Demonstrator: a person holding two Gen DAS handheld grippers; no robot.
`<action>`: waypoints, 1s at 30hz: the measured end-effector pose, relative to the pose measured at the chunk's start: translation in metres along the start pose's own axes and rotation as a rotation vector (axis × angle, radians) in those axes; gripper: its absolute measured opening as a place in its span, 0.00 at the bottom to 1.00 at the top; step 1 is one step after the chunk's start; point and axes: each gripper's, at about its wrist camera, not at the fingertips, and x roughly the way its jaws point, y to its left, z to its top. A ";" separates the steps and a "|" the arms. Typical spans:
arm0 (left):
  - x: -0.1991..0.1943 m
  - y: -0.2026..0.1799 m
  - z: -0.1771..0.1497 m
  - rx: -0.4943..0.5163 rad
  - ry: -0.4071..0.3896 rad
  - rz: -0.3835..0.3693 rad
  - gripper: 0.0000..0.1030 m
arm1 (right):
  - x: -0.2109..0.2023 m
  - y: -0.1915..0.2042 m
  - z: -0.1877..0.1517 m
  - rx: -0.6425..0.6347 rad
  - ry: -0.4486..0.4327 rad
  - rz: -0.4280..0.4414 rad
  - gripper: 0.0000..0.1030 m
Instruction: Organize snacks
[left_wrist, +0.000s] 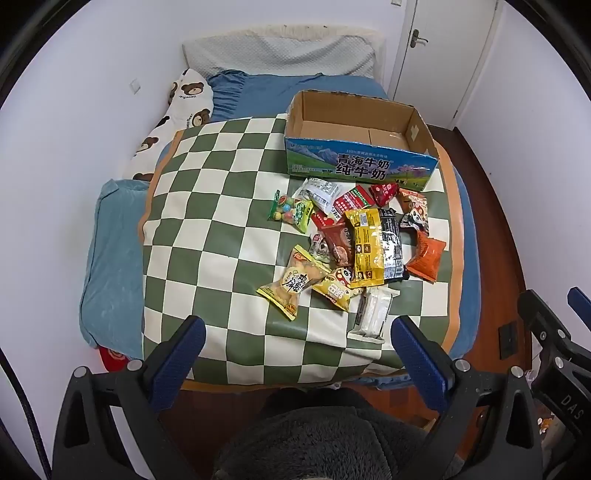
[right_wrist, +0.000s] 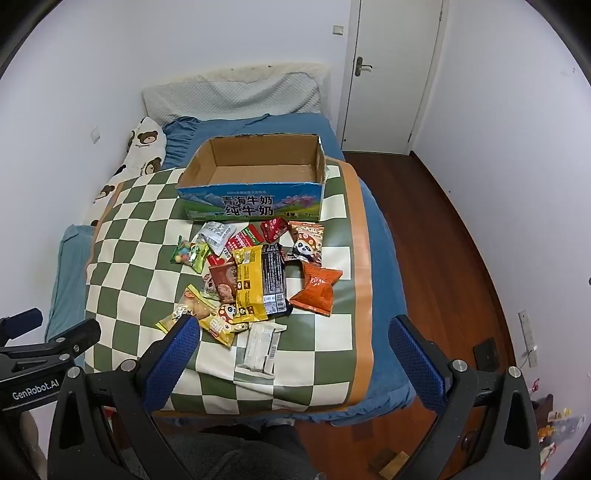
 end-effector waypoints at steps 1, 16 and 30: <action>0.000 0.000 0.000 0.001 0.001 0.004 1.00 | 0.000 0.000 0.000 0.001 0.004 0.001 1.00; 0.004 0.001 -0.002 0.000 0.014 0.002 1.00 | -0.001 0.000 0.000 -0.006 0.017 -0.010 1.00; 0.005 0.000 -0.001 0.004 0.014 -0.007 1.00 | 0.008 0.006 -0.004 -0.013 0.042 -0.009 1.00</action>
